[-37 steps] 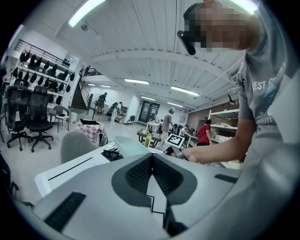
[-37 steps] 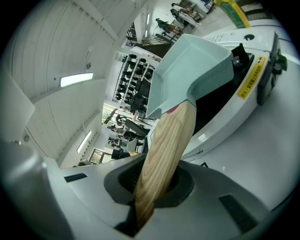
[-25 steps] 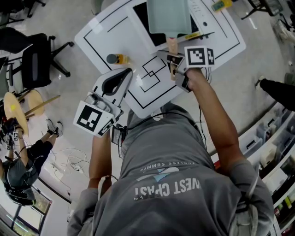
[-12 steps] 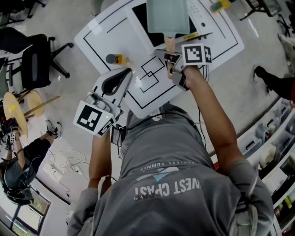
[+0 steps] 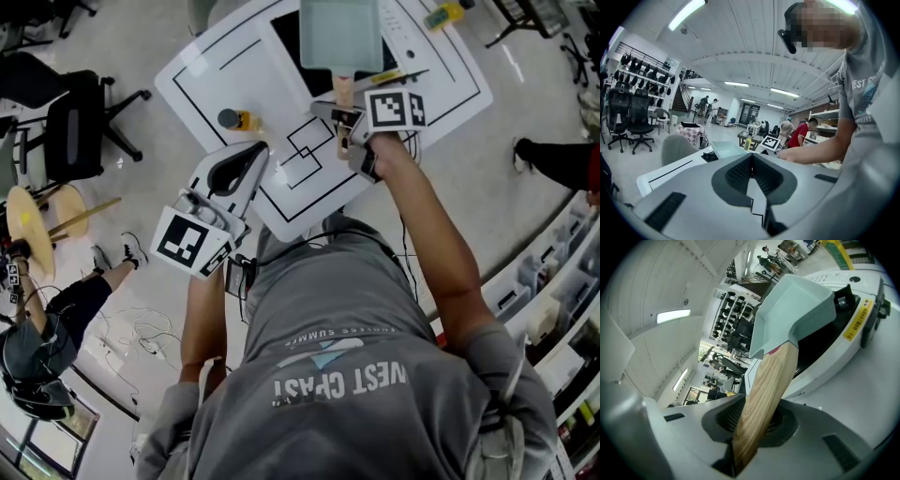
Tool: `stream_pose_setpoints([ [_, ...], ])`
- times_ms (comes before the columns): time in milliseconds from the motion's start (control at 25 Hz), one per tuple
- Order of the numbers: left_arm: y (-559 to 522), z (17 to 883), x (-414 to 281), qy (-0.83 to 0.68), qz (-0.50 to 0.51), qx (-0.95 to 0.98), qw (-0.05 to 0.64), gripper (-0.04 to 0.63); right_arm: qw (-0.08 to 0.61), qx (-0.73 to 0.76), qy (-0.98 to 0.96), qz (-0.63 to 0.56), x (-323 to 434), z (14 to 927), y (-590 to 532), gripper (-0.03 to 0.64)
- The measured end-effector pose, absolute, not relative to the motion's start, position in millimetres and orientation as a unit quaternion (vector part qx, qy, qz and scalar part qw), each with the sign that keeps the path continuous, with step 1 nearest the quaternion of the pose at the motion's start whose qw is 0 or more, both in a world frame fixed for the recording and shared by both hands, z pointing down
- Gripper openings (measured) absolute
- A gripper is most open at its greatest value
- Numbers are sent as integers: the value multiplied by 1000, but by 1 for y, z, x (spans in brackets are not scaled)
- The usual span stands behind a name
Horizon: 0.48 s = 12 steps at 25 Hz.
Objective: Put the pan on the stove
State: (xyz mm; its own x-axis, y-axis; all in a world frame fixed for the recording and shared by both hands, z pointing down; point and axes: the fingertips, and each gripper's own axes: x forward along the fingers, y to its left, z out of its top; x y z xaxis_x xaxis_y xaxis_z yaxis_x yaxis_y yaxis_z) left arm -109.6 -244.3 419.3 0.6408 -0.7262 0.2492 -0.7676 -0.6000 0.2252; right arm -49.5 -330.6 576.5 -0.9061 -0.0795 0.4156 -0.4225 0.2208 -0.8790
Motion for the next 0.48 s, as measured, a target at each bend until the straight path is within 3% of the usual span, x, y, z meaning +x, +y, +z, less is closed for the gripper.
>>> stream_pose_setpoints([
  [480,-232,410,-115,-426,63,891,147,-2,137,194,-776,585,-40,574,-334,171],
])
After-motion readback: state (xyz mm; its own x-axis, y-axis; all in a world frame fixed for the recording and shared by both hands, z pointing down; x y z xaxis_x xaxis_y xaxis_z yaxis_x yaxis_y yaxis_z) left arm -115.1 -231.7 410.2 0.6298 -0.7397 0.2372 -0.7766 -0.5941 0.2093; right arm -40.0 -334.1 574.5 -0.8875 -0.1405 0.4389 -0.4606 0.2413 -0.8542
